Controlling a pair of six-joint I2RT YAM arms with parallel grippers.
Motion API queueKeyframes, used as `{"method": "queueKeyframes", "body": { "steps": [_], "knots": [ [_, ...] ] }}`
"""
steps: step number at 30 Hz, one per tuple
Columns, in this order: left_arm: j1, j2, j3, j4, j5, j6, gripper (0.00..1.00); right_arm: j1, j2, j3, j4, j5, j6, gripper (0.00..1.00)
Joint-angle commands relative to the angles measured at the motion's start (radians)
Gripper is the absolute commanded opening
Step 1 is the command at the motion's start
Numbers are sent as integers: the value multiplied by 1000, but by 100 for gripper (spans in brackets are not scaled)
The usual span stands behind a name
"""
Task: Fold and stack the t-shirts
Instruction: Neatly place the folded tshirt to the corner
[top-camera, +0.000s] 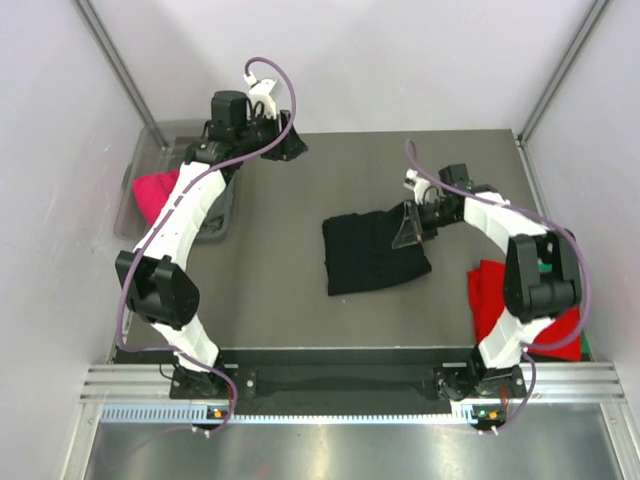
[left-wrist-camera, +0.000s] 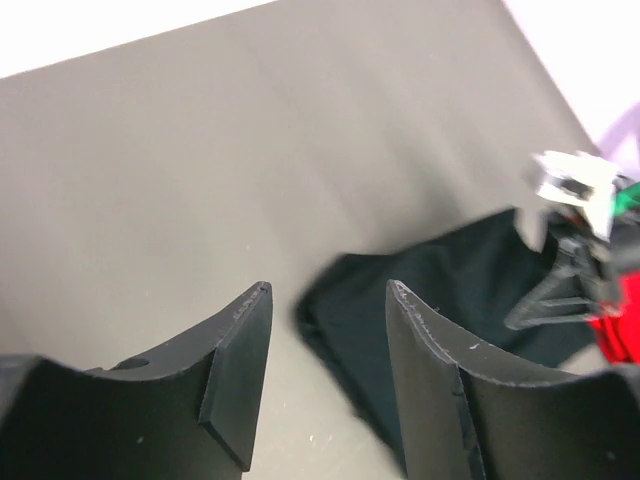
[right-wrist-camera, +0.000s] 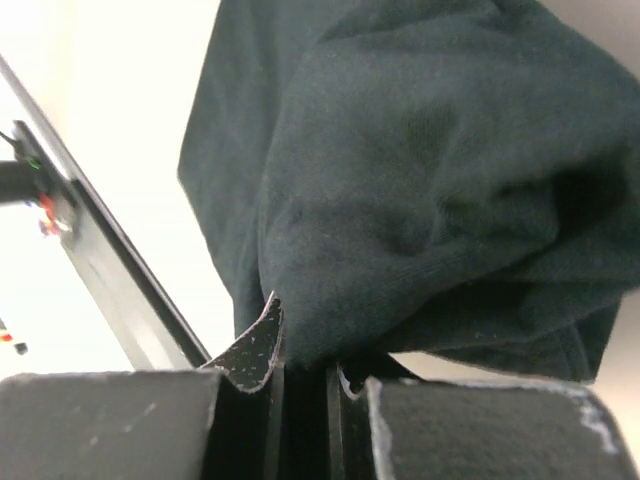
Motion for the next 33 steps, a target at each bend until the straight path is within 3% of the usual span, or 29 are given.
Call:
{"method": "queueKeyframes", "body": {
  "steps": [1,8,19,33],
  "knots": [
    [6,-58,-39,-11,-50,31,54,-19,-175,-105,-86,117,-125,0],
    [7,-132,-80,18,-73,33,56,-168,-428,-232,-199,247,-190,0],
    [7,-154,-89,35,-85,30,56,-422,-588,-58,-525,394,-384,0],
    [7,-146,-122,72,-79,7,56,-467,-711,-94,-800,434,-561,0]
  ]
}}
